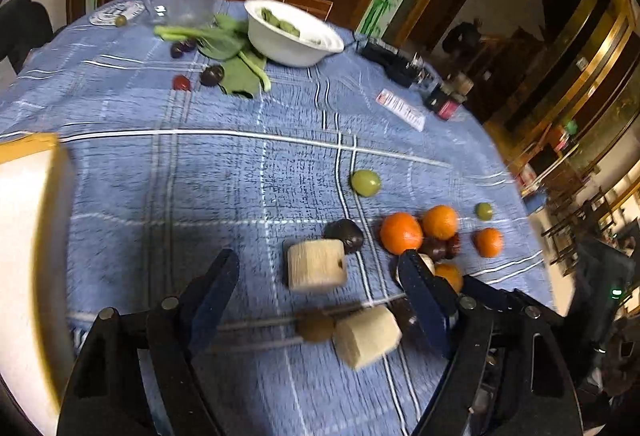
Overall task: Organize fruits
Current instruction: 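Grasp the pale cube with the left tool while the right tool grasps an orange, then carry the cube and orange to the foam tray and release both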
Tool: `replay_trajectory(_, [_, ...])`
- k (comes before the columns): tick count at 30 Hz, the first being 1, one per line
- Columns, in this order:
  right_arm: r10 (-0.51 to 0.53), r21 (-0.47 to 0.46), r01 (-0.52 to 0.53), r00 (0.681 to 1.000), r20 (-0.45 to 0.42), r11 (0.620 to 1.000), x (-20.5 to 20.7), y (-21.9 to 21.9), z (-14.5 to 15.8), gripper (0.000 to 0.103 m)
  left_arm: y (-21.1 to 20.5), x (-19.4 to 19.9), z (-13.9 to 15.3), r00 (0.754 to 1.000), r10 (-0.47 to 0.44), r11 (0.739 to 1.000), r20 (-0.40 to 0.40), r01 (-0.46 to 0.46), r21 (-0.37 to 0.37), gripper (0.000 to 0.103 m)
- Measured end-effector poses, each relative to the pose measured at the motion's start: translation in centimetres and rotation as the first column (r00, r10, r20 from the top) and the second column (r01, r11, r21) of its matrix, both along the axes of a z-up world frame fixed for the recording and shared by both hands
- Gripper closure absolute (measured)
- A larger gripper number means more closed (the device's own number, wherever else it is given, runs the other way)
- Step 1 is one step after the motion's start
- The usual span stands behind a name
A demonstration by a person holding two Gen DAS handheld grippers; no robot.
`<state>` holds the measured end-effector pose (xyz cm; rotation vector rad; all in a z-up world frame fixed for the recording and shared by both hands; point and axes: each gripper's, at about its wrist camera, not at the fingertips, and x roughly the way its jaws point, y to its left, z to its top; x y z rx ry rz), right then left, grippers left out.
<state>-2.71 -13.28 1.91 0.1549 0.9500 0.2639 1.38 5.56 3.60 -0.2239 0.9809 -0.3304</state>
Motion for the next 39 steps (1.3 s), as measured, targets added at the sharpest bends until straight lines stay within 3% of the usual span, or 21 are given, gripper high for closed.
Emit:
replay_trajectory(5, [-0.019, 0.030, 0.019, 1.000, 0.005, 0.999, 0.8, -0.3, -0.1, 0.035, -2.1, 0.8, -2.0, 0.997, -0.064, 0.995, -0.032, 0.066, 0.074, 0.024])
replay_trajectory(8, [-0.014, 0.049, 0.013, 1.000, 0.015, 0.999, 0.7, -0.2, -0.1, 0.051, -3.4, 0.4, -2.7, 0.996, -0.091, 0.980, -0.001, 0.090, 0.176, 0.046])
replay_trajectory(10, [-0.012, 0.052, 0.011, 1.000, 0.024, 0.999, 0.5, -0.2, 0.1, 0.059, -3.6, 0.1, -2.5, 0.994, -0.107, 0.974, 0.016, 0.102, 0.203, 0.065])
replay_trajectory(11, [-0.012, 0.048, 0.010, 1.000, 0.027, 0.999, 0.5, -0.1, 0.1, 0.059, -3.6, 0.2, -2.4, 0.993, -0.115, 0.974, 0.006, 0.111, 0.200, 0.069])
replay_trajectory(16, [-0.013, 0.063, 0.011, 1.000, 0.022, 0.998, 0.5, -0.5, 0.2, 0.069, -1.6, -0.7, -1.6, 0.998, -0.058, 0.988, 0.019, 0.055, 0.146, 0.069])
replay_trajectory(23, [-0.031, 0.071, 0.030, 0.999, 0.017, 0.997, -0.2, -1.1, 0.4, 0.069, 0.8, -3.1, 0.6, 0.998, 0.000, 0.997, 0.060, -0.005, 0.080, 0.069])
replay_trajectory(27, [-0.041, 0.119, 0.037, 0.999, 0.031, 0.992, -1.1, -2.0, 1.3, 0.069, 3.2, -4.8, 2.0, 0.996, 0.057, 0.998, 0.071, -0.057, 0.000, 0.069])
replay_trajectory(32, [-0.024, 0.303, 0.017, 1.000, 0.020, 0.953, -2.1, -4.0, 2.3, 0.068, 6.0, -7.1, 3.0, 0.988, 0.129, 0.989, 0.086, -0.123, -0.080, 0.069])
replay_trajectory(39, [0.016, 0.508, 0.006, 0.999, -0.039, 0.861, -2.6, -4.7, 2.5, 0.068, 8.4, -9.1, 3.4, 0.981, 0.165, 0.983, 0.102, -0.156, -0.096, 0.068])
